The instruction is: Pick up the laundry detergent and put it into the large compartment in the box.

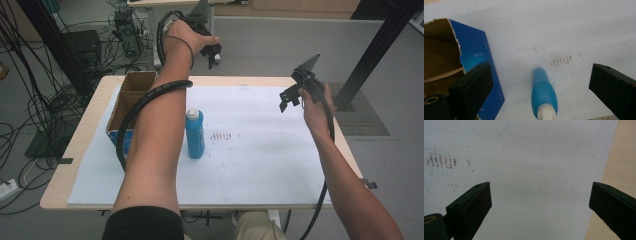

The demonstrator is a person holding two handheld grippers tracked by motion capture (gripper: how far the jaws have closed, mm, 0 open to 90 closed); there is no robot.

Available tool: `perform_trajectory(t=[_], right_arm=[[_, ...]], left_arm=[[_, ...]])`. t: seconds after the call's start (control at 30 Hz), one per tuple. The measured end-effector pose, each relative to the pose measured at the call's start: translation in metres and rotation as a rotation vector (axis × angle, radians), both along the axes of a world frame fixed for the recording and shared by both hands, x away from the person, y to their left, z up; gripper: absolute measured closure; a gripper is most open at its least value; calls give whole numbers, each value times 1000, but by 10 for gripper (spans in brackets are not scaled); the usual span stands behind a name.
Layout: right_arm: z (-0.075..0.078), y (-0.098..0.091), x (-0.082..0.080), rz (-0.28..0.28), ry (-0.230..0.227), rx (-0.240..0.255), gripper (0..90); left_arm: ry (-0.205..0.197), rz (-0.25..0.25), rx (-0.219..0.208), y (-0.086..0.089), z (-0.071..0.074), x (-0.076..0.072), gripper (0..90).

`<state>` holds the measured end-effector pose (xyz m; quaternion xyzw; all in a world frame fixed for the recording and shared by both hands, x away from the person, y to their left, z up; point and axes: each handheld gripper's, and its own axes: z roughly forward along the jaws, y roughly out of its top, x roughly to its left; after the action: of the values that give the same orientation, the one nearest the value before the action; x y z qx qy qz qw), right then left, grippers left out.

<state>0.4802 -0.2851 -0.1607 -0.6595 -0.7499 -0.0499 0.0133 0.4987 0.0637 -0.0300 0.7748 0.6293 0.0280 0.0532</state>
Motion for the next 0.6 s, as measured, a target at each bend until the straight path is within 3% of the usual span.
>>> perform_trajectory(t=[0.6], right_arm=[[2,2,-2,2,-4,0,44]], left_arm=[[-4,1,1,1,3,-3,59]])
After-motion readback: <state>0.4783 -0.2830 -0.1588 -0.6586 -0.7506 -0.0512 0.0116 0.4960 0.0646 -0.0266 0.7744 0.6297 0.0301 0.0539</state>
